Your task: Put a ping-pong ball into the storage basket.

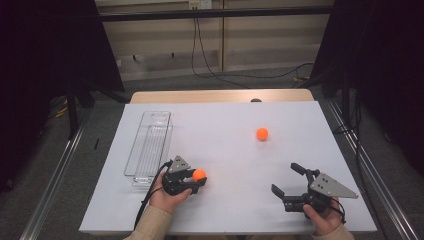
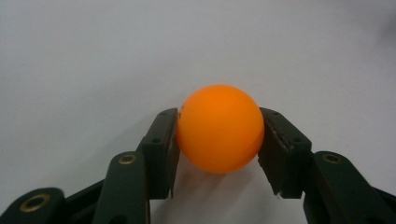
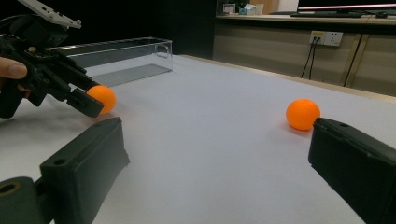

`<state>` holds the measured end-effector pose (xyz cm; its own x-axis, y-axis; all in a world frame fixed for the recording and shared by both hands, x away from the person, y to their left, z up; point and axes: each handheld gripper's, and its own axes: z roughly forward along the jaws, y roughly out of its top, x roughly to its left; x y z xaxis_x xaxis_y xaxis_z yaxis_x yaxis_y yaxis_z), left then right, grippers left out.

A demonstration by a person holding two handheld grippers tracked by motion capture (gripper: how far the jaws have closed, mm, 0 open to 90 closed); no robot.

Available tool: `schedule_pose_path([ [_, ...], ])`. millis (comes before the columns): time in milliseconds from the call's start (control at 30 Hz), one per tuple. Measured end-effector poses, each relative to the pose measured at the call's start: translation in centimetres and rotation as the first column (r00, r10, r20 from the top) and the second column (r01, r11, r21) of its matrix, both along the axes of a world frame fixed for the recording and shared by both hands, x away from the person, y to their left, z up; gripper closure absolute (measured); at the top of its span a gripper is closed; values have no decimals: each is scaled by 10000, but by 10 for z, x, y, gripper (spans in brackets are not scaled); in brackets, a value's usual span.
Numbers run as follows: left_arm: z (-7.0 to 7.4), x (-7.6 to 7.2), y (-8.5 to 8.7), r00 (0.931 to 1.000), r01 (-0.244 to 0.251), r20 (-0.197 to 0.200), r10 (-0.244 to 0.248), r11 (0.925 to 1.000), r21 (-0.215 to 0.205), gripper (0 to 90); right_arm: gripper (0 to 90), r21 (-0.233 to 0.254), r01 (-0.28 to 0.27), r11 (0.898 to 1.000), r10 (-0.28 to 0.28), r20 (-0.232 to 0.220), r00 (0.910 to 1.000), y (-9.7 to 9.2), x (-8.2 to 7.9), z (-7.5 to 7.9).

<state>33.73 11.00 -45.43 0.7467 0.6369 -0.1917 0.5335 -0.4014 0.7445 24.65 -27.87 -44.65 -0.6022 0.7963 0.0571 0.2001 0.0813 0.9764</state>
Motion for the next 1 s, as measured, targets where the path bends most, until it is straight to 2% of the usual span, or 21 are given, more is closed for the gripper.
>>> schedule_pose_path([
  [1000, 12, 1, 6, 9999, -39, -151, 34, 9994, -348, 507, 33, 4, -7, 10000, 7, 4, 10000, 0, 0, 0],
])
